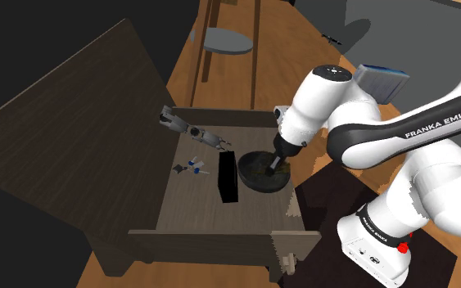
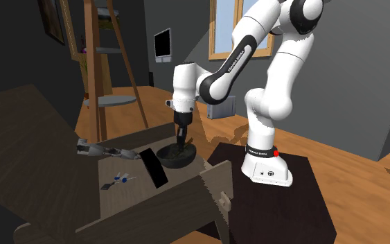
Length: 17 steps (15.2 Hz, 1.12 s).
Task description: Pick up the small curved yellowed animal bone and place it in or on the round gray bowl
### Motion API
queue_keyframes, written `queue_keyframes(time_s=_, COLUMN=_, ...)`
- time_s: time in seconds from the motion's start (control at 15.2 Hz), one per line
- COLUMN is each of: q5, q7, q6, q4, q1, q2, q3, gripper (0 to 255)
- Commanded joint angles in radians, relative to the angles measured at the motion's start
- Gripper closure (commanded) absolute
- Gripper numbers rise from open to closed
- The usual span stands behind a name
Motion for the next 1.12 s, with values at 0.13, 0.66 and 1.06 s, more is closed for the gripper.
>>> queue_keyframes(time_s=0.13, q5=0.0, q7=0.001, q6=0.002, q4=0.0, q1=0.0, q2=0.001, q3=0.0, gripper=255)
queue_keyframes(time_s=0.66, q5=0.009, q7=-0.005, q6=-0.096, q4=0.022, q1=0.008, q2=-0.075, q3=-0.001, gripper=0)
queue_keyframes(time_s=1.06, q5=0.015, q7=-0.008, q6=-0.181, q4=0.048, q1=0.013, q2=-0.133, q3=-0.001, gripper=0)
